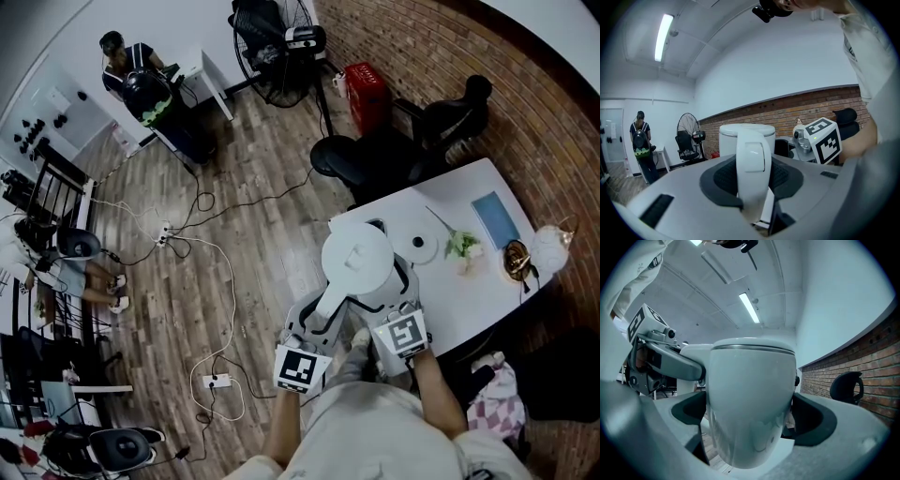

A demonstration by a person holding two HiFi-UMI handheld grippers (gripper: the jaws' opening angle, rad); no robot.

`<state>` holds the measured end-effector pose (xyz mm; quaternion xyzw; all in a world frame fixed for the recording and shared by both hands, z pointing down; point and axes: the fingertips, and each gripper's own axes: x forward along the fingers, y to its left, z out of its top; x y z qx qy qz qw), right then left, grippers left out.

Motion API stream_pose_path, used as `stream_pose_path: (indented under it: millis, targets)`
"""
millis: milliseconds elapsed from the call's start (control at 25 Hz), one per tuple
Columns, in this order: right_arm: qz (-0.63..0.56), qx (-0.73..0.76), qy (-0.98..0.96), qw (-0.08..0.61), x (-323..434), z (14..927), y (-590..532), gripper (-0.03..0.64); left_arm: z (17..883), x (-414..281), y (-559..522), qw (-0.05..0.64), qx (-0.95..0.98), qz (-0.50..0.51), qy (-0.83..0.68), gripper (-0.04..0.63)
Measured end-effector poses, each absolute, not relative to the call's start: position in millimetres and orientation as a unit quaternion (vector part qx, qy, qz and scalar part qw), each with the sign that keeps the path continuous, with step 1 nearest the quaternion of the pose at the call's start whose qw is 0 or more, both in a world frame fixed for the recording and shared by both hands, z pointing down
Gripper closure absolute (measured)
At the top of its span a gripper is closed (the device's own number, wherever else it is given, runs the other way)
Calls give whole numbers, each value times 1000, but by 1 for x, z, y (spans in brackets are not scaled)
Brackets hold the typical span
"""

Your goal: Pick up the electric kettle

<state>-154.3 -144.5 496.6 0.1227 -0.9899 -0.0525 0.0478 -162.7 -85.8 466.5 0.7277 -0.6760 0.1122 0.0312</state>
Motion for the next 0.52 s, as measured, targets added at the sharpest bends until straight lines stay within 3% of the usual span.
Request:
stream_pose_path:
  millis: [520]
  targets:
    - [-47,134,-989,49,-154,498,-166,48,468,-164,-108,31,736,115,-666,463]
